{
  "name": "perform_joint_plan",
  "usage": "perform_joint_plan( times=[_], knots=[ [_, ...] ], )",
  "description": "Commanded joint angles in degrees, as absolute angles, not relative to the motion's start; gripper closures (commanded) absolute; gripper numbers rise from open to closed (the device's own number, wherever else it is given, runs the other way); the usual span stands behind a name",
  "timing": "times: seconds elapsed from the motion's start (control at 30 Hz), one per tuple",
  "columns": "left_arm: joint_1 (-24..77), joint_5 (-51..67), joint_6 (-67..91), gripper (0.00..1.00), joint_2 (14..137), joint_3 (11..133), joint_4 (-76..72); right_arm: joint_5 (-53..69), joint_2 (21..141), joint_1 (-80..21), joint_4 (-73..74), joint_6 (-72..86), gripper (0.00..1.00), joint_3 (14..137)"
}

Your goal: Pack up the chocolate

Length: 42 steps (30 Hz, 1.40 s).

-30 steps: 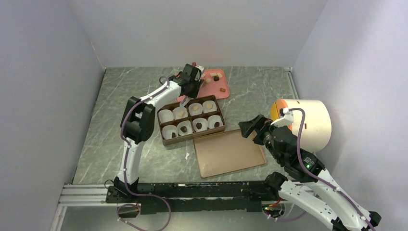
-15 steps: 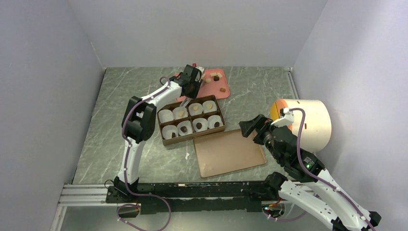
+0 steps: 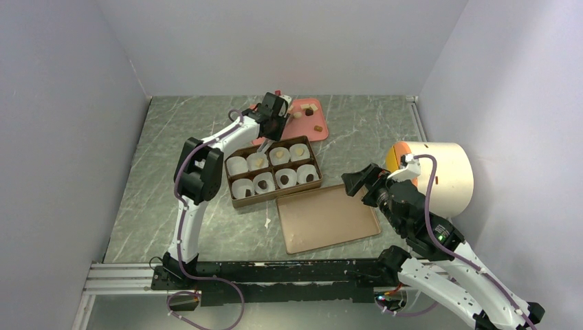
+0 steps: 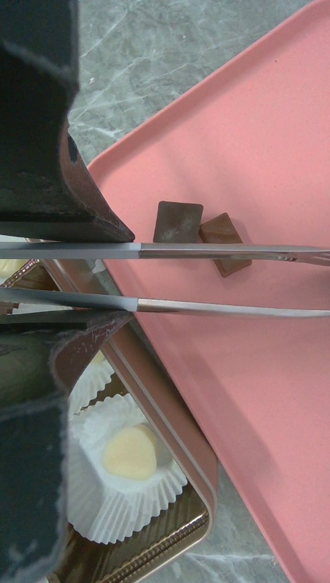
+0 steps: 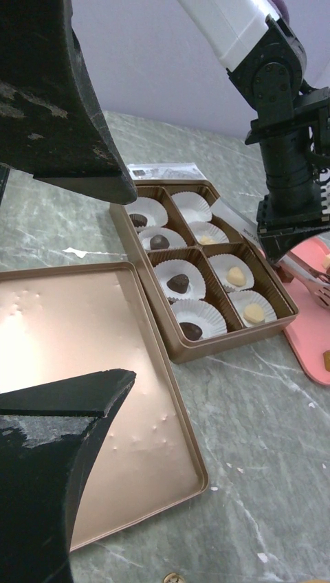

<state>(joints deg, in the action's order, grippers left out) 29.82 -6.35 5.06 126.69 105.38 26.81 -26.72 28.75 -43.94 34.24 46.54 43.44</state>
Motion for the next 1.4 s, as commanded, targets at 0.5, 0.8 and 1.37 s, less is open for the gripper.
perform_joint_plan(
  times=[0.5,0.8,1.37],
  knots=[
    [30.04,-5.37,6.57,0.75,119.62,106.79,27.01,-26.81,28.35,-43.86,33.70,46.42,0.04,44.68],
    [30.02,-5.56,7.40,0.75,115.70,105.20,28.99,-26.43,28.65,-43.93,33.14,46.31,0.04,44.26],
    [30.05,-6.83,9.75,0.75,102.03,95.42,32.57,-26.54,28.21,-43.92,33.29,46.49,0.04,43.51]
  ],
)
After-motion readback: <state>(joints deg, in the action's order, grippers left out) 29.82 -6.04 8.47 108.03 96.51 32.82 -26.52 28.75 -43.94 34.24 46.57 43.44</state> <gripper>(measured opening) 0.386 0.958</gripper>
